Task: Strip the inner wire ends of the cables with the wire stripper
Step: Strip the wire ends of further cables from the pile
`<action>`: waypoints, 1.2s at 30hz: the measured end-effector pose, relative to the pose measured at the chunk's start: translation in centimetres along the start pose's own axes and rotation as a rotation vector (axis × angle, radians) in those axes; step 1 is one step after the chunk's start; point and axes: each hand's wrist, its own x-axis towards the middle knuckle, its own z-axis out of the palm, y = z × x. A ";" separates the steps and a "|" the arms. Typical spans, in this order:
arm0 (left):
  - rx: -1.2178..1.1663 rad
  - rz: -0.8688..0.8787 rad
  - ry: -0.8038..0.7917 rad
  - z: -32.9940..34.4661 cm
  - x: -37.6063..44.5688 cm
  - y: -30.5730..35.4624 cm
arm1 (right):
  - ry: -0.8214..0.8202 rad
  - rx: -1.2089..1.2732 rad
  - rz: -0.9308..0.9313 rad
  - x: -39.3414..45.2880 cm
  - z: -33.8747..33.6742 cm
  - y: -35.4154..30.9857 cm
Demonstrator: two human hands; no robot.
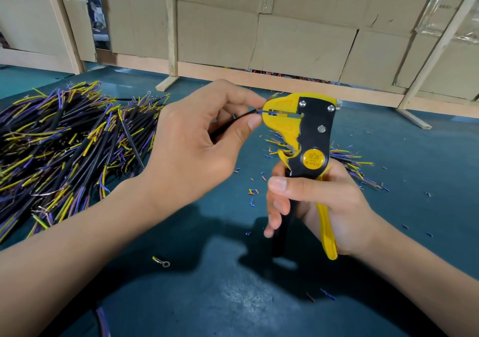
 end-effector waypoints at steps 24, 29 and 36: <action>0.087 0.047 -0.060 -0.7 0.6 0.6 | 0.133 -0.026 0.091 0.1 -0.4 -1.0; 0.014 -0.050 -0.212 -1.3 1.2 0.7 | 0.051 -0.080 0.149 0.0 -1.9 -1.8; -0.023 -0.195 -0.414 -2.3 1.7 0.5 | -0.009 -0.124 0.241 0.0 -3.0 -1.2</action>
